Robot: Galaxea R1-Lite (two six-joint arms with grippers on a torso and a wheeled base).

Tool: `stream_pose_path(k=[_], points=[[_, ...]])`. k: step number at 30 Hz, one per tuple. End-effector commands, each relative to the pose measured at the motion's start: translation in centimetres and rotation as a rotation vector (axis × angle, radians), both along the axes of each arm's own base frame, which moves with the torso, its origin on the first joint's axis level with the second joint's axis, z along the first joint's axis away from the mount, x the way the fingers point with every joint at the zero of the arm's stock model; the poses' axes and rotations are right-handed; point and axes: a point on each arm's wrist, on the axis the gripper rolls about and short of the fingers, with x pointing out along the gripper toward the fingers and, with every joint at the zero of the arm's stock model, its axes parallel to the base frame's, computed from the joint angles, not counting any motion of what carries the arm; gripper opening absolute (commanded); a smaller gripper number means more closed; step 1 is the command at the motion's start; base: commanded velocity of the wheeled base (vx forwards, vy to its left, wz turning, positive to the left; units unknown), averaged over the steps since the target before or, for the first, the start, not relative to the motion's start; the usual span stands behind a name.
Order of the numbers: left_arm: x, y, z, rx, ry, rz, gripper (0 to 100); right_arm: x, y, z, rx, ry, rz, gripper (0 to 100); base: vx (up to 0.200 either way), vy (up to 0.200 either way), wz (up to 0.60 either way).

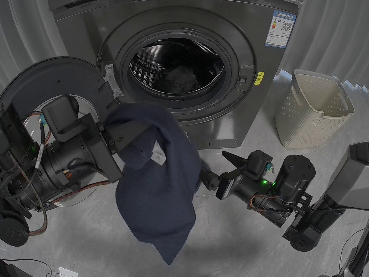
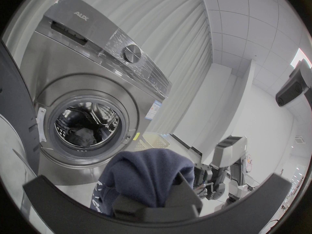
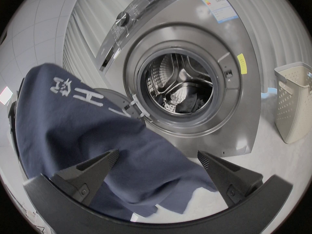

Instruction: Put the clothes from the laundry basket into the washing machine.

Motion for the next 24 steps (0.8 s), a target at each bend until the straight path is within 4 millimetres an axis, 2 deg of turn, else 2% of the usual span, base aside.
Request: stream_pose_path(k=[1,10,11,14,24], points=[[0.3,-0.1,0.5,-0.021,-0.006,0.040,0,-0.4,-0.4,-1.4,-0.051,0.036,0.008,100,0.000,0.000,0.00],[2.0,-1.1,0.4,-0.036,0.020,0.152,0,-0.6,-0.4,-0.8,-0.041,0.021,0.008,100,0.000,0.000,0.00],[2.6,-1.5,0.4,-0.042,0.026,0.188,0,-0.8,-0.4,0.0,-0.023,-0.001,0.012,100,0.000,0.000,0.00],[3.4,-1.9,0.3,-0.049,0.037,0.237,0,-1.0,-0.5,0.6,-0.012,-0.017,0.013,100,0.000,0.000,0.00],[6.8,-4.2,-0.3,-0.064,0.070,0.368,0,-3.2,1.2,0.0,-0.053,-0.015,0.100,100,0.000,0.000,0.00]])
